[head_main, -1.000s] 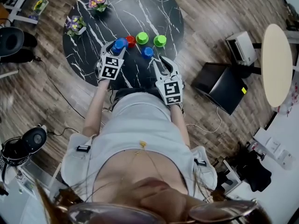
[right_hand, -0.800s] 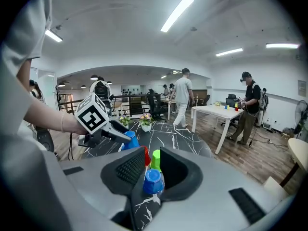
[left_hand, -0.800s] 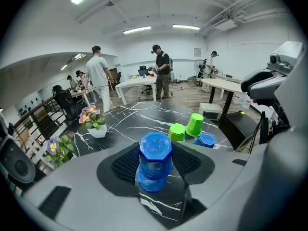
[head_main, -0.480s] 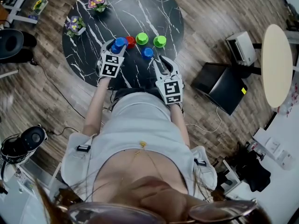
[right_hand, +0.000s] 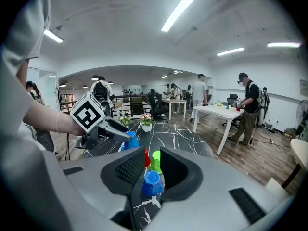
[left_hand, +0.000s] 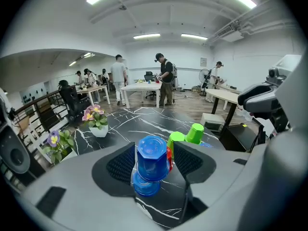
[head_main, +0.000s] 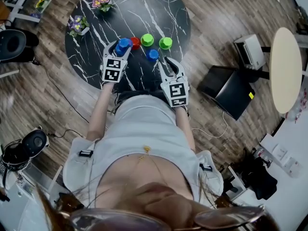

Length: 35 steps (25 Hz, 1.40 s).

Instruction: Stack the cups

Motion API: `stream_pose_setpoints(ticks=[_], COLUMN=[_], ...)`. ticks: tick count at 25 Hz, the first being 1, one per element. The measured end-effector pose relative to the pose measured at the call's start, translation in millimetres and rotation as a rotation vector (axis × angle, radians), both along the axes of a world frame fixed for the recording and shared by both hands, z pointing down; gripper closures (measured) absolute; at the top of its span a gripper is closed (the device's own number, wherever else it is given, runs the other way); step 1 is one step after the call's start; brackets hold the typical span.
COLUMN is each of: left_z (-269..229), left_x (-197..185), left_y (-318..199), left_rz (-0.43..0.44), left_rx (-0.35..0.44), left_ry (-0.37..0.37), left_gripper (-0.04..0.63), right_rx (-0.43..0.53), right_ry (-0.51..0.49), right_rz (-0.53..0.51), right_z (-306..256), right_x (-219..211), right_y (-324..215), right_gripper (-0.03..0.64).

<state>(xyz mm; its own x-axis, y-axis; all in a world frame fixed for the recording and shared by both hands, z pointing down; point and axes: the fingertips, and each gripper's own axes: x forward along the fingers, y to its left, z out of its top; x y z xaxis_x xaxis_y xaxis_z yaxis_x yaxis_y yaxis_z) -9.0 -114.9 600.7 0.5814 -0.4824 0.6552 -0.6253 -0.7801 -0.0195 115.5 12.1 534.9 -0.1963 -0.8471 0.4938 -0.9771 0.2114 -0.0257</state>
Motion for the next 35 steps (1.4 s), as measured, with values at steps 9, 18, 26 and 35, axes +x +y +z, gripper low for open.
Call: stream_pose_setpoints(ticks=[9, 18, 26, 35], left_z=[-22.2, -30.9, -37.1, -42.7], left_x=[-5.9, -12.7, -3.1, 14.2], left_y=[10.0, 23.9, 40.3, 58.3], left_rz=[-0.049, -0.081, -0.061, -0.038], left_rx=[0.016, 0.022, 0.019, 0.001], left_ry=[0.068, 0.094, 0.15, 0.207], left_gripper=[0.346, 0.348, 0.438, 0.549], right_rx=[0.004, 0.009, 0.012, 0.019], right_ry=[0.0, 0.002, 0.004, 0.01], right_rz=[-0.013, -0.035, -0.059, -0.091], right_z=[-0.8, -0.9, 0.1, -0.5], right_x=[-0.2, -1.9, -1.9, 1.8], right_y=[-3.3, -7.2, -10.9, -18.0], right_gripper=[0.514, 0.512, 0.514, 0.514])
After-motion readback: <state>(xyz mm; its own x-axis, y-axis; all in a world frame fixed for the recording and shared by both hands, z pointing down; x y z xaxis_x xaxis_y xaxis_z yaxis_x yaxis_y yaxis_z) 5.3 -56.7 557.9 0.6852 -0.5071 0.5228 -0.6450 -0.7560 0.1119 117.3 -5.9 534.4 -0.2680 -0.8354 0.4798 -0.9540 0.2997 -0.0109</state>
